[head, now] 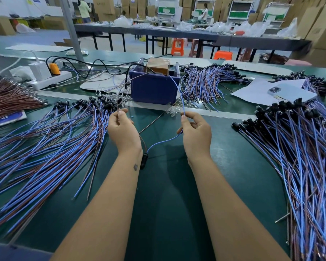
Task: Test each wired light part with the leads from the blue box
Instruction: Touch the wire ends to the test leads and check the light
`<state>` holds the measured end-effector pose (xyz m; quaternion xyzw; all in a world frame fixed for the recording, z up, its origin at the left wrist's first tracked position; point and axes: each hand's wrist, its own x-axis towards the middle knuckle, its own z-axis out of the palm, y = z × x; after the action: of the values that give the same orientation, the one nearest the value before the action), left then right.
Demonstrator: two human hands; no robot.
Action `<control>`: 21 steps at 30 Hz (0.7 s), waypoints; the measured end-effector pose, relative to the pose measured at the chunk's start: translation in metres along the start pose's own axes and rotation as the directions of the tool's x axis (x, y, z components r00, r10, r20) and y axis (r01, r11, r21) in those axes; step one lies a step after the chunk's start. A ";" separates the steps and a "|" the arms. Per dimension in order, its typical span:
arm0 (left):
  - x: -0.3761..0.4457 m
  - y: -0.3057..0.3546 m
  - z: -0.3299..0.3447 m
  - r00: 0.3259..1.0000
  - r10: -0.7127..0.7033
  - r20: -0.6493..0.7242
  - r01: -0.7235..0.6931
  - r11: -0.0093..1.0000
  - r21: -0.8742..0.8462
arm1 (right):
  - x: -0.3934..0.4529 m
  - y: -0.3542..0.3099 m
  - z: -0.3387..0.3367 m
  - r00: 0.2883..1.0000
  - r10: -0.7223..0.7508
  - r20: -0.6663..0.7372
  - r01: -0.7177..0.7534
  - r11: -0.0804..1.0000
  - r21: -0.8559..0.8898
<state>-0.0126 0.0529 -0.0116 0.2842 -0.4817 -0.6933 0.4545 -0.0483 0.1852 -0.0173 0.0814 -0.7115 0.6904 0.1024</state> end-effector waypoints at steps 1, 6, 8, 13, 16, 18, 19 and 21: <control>0.000 0.000 0.000 1.000 0.001 -0.002 -0.001 1.000 0.003 | 0.000 0.000 0.000 1.000 -0.002 0.002 0.002 1.000 0.003; 0.001 0.000 0.000 1.000 0.008 -0.020 -0.008 1.000 0.007 | -0.001 -0.001 0.000 1.000 -0.012 0.011 0.012 1.000 0.000; 0.001 0.000 0.000 0.999 0.008 -0.034 -0.007 1.000 0.002 | -0.001 -0.002 0.000 1.000 -0.018 0.019 0.018 1.000 -0.002; 0.000 0.002 -0.001 0.999 -0.005 -0.045 0.005 1.000 -0.011 | -0.001 -0.004 0.002 1.000 -0.014 0.027 0.013 0.999 0.035; -0.001 0.004 -0.001 0.998 -0.014 -0.060 0.012 1.000 -0.023 | -0.002 -0.005 0.003 0.999 -0.020 0.036 0.018 0.998 0.060; -0.001 0.004 -0.001 0.998 -0.013 -0.064 0.012 1.000 -0.016 | -0.002 -0.005 0.003 0.999 -0.027 0.040 0.025 0.998 0.054; -0.002 0.004 -0.001 0.998 -0.012 -0.064 0.011 1.000 -0.017 | -0.002 -0.005 0.003 0.999 -0.032 0.041 0.030 0.998 0.048; -0.002 0.005 0.000 0.998 -0.016 -0.065 0.015 1.000 -0.018 | -0.002 -0.005 0.003 0.998 -0.037 0.042 0.035 0.998 0.042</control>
<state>-0.0099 0.0538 -0.0076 0.3064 -0.4583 -0.6912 0.4672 -0.0451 0.1820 -0.0133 0.1112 -0.6974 0.7012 0.0979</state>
